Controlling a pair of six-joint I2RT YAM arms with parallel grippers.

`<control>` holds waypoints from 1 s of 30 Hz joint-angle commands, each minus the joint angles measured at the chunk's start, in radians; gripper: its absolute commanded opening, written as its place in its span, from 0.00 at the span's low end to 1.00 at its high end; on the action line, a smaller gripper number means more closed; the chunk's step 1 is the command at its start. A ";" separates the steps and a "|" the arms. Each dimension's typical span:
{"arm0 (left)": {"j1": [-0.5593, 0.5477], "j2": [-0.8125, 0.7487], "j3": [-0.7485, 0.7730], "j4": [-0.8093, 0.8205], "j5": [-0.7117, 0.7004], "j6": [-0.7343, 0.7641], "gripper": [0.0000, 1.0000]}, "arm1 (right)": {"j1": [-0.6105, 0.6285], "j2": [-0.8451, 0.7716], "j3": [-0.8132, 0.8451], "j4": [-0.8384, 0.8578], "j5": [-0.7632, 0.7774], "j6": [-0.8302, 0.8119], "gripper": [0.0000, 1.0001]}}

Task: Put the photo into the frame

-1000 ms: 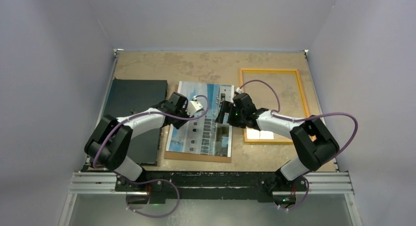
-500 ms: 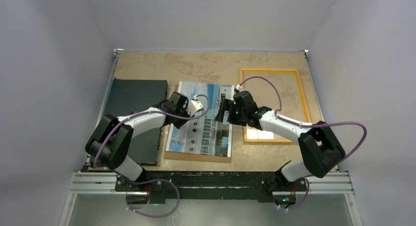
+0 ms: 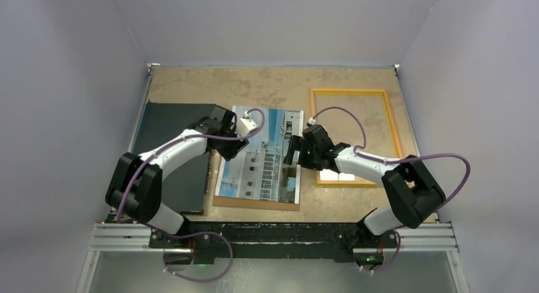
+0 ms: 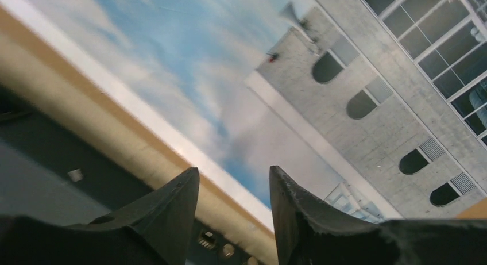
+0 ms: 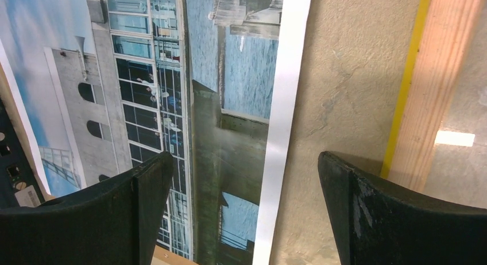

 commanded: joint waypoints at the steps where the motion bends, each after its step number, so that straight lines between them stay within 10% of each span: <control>1: 0.090 -0.092 0.096 -0.114 0.029 0.036 0.49 | 0.011 0.026 -0.024 0.014 0.027 0.018 0.98; 15: 0.102 -0.044 -0.131 0.082 -0.263 0.114 0.43 | 0.012 0.021 -0.062 0.057 0.005 0.039 0.98; 30: 0.014 -0.004 -0.190 0.120 -0.212 0.058 0.42 | 0.011 0.043 -0.086 0.090 -0.073 0.070 0.98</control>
